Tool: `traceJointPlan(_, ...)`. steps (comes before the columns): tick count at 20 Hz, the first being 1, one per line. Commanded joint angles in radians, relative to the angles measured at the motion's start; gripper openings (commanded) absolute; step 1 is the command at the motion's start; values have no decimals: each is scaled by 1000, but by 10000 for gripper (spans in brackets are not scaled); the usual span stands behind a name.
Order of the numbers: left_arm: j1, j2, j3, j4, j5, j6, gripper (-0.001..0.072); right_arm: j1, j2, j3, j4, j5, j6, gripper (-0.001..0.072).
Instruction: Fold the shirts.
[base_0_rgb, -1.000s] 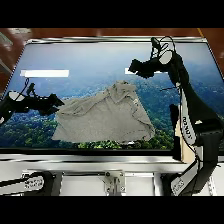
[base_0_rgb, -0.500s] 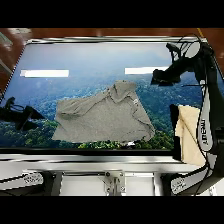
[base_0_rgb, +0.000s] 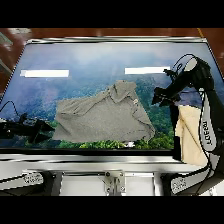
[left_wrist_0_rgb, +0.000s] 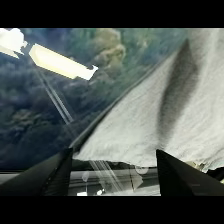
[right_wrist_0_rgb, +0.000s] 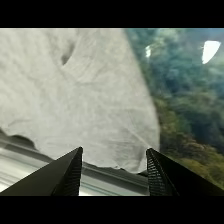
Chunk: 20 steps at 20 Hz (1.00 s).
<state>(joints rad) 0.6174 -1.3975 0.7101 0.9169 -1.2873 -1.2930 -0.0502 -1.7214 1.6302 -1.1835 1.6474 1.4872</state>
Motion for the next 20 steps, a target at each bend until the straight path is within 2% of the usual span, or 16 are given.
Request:
traceJointPlan(1,-5,-2,-18,18,27,6,598,-2,1,-26,13,-35,0,515)
traceJointPlan(6,-69,-41,-18,40,35,6,598,-2,1,-26,13,-37,0,515)
traceJointPlan(9,-131,-64,-18,2,102,-7,596,-2,1,-26,17,-35,2,515)
traceJointPlan(10,-142,-63,-17,-19,137,-29,564,-2,1,-26,19,-33,2,515)
traceJointPlan(11,-145,-63,-17,-37,162,-48,432,-2,1,-26,21,-30,2,514)
traceJointPlan(12,-144,-63,-17,-55,174,-51,242,-2,1,-26,23,-27,2,515)
traceJointPlan(13,-143,-63,-17,-58,174,-50,128,-2,1,-26,23,-27,2,515)
traceJointPlan(15,-143,-60,-17,-57,161,-34,50,-2,1,-26,6,-28,2,515)
traceJointPlan(20,-143,-57,-17,-57,92,37,38,-31,18,-116,-39,45,-46,514)
